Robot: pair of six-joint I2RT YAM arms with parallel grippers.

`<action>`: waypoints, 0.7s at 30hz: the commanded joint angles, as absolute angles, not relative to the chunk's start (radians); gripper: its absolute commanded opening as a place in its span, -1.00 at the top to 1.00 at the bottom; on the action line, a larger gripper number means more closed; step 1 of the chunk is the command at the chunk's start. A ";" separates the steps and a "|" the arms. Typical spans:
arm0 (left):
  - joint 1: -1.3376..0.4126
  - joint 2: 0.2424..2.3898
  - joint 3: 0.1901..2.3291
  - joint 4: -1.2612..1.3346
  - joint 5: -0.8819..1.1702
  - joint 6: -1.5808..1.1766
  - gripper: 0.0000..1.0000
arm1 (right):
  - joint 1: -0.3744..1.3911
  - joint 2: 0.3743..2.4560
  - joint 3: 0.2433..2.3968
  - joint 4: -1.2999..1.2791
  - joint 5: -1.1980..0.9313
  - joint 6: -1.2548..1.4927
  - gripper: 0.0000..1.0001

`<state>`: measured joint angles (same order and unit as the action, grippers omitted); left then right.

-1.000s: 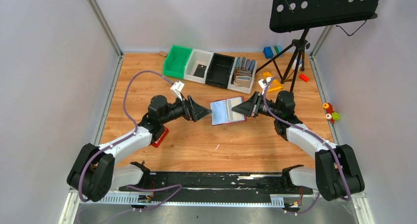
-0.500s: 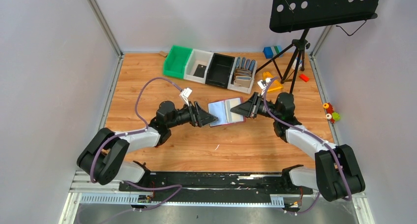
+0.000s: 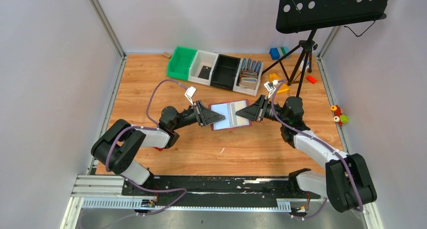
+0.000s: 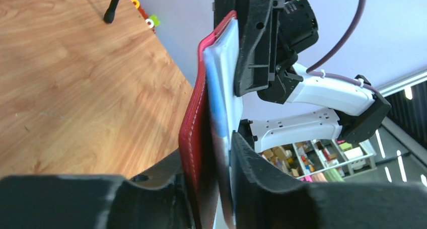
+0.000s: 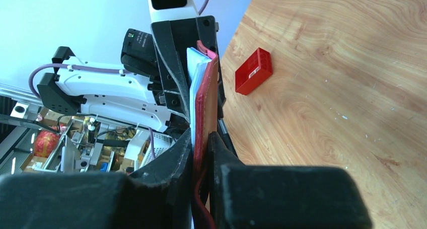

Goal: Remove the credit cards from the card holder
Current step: Remove the credit card from the card holder.

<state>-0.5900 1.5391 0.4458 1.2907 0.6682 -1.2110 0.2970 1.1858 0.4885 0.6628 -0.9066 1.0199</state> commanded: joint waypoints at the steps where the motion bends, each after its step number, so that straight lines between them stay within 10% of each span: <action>1: -0.597 1.525 0.465 1.384 0.683 -1.217 0.42 | 0.305 1.148 0.489 0.672 -0.898 0.996 1.00; 4: -0.596 1.500 0.468 1.300 0.678 -1.170 0.74 | 0.310 1.131 0.495 0.638 -0.900 0.948 0.84; 7: -0.596 1.469 0.470 1.201 0.656 -1.115 0.94 | 0.318 1.096 0.509 0.535 -0.880 0.866 0.08; 10: -0.596 1.442 0.462 1.150 0.633 -1.081 1.00 | 0.319 1.048 0.518 0.399 -0.842 0.778 -0.19; 21: -0.597 1.445 0.457 1.155 0.641 -1.079 1.00 | 0.319 1.021 0.504 0.329 -0.869 0.724 0.28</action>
